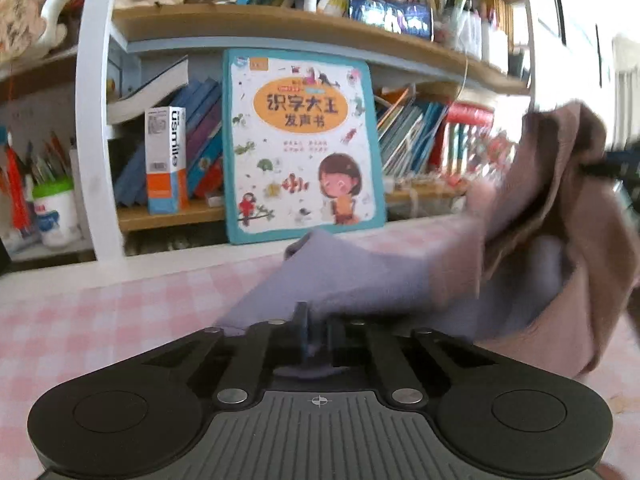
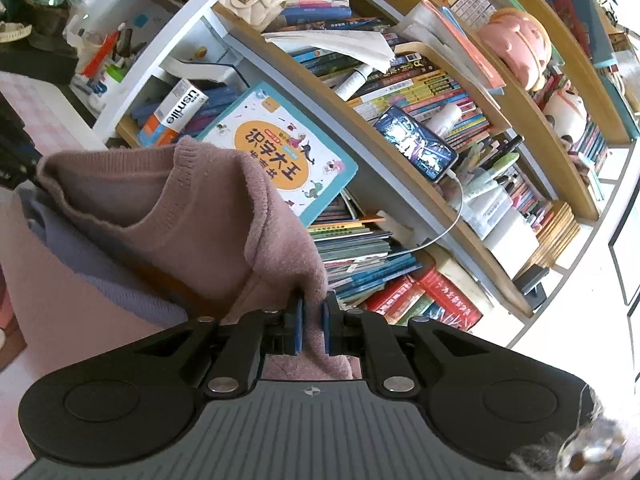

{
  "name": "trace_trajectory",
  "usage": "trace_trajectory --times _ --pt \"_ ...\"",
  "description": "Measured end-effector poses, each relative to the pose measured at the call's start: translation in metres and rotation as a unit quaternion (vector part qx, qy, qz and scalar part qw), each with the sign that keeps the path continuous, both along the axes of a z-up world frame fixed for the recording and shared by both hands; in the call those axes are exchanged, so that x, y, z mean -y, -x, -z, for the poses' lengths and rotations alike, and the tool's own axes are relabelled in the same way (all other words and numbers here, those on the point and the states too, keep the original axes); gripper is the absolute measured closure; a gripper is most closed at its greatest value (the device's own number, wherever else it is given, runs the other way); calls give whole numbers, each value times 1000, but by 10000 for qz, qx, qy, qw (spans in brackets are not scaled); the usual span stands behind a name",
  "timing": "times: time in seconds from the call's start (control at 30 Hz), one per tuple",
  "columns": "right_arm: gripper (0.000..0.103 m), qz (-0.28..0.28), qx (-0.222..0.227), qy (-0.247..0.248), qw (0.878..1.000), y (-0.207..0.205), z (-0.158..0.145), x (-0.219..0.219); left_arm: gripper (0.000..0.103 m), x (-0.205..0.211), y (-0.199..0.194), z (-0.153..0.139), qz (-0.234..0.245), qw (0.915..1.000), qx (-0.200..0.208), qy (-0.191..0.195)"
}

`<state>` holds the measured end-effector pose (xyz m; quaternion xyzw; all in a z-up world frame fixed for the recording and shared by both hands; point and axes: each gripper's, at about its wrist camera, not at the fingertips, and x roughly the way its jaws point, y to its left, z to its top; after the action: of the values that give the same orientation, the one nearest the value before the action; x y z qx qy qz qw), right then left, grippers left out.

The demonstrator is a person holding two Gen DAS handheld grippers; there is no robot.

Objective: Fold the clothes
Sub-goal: 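Lift the sweater with both grippers and shake it open in the air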

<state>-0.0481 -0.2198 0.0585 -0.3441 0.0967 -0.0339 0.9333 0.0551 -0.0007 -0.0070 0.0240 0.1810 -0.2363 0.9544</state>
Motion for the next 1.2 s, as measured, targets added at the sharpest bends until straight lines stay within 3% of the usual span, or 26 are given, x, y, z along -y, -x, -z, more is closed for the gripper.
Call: trace_trajectory --times 0.13,0.27,0.4,0.53,0.57,0.67,0.7,0.73,0.87,0.97,1.07,1.1,1.2 --pt "95 -177 406 -233 9987 31 -12 1 99 -20 44 -37 -174 9948 878 484" --pt "95 -432 1097 -516 9917 74 -32 2 99 -49 103 -85 -319 9755 1779 1258" --pt "95 -843 1987 -700 9739 120 -59 -3 99 -67 158 -133 -411 9435 2793 1734" --pt "95 -1415 2952 -1155 9378 168 -90 -2 99 -81 197 -163 -391 9041 3624 2230" --pt "95 -1585 3087 -1306 9287 177 -95 0 99 -83 201 -168 -386 8993 3703 2294" --pt "95 -1875 3064 -1713 9174 179 -106 8 98 -85 191 -177 -335 9015 3595 2385" --pt "95 -1906 2959 -1843 9177 174 -106 12 98 -85 181 -175 -354 9082 3436 2364" --pt "95 -1918 2745 -2000 9208 163 -106 16 98 -84 170 -173 -388 9161 3242 2327" --pt "95 -1612 1410 -2458 9453 88 -83 27 98 -72 83 -135 -672 9635 1818 1845" --pt "95 -1252 315 -2647 9556 20 -52 31 98 -65 11 -89 -924 9843 597 1378" --pt "96 -890 -316 -2304 9685 -36 -14 21 98 -58 -47 -46 -1047 9889 -274 1016" --pt "103 -768 -522 -2183 9715 -55 -1 18 98 -54 -58 -41 -1046 9902 -338 867" --pt "103 -386 -662 -2019 9764 -99 10 21 98 -42 -90 -32 -1069 9922 -460 454"
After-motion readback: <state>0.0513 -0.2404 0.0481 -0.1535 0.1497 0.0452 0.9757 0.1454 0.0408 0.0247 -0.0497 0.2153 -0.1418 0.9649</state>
